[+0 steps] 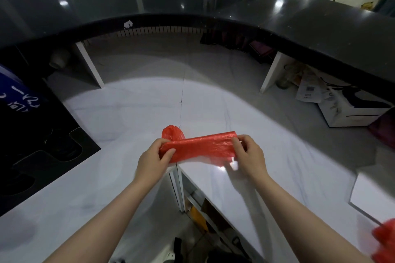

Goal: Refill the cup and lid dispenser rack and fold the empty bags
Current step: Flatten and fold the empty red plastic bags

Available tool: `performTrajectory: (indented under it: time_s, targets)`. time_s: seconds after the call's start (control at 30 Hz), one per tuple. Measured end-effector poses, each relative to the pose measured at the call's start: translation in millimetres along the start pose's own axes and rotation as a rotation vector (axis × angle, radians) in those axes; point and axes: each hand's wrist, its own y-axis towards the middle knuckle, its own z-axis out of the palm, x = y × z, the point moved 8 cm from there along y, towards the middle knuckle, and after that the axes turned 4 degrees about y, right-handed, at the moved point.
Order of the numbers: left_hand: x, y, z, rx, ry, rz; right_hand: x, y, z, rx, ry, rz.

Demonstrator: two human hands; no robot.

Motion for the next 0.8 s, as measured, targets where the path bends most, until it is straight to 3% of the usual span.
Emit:
performTrajectory:
  time_s: [0.13, 0.2, 0.27, 0.33, 0.43, 0.53, 0.6, 0.7, 0.8]
  targets:
    - [-2, 2, 4, 0.048, 0.024, -0.008, 15, -1, 5, -0.033, -0.245, -0.139]
    - [-2, 4, 5, 0.059, 0.059, -0.015, 35, -7, 15, -0.014, -0.493, -0.356]
    - [-3, 7, 7, 0.074, 0.122, -0.017, 49, -18, 42, 0.132, -0.724, -0.59]
    - [-6, 10, 9, 0.092, 0.216, -0.008, 45, -26, 68, 0.343, -0.872, -0.67]
    - [-15, 12, 5, 0.018, 0.393, 0.066, 27, -28, 81, 0.479, -0.822, -0.539]
    - [-50, -2, 7, -0.078, 0.525, 0.467, 27, -24, 80, 0.451, -0.725, -0.498]
    - [-52, -14, 22, 0.024, 0.574, 0.624, 30, -20, 78, 0.423, -0.702, -0.478]
    - [-31, -19, 31, 0.185, 0.473, 0.433, 39, -21, 74, 0.354, -0.65, -0.475]
    - [-35, -15, 19, 0.106, 0.396, 0.391, 47, -18, 66, 0.293, -0.612, -0.493]
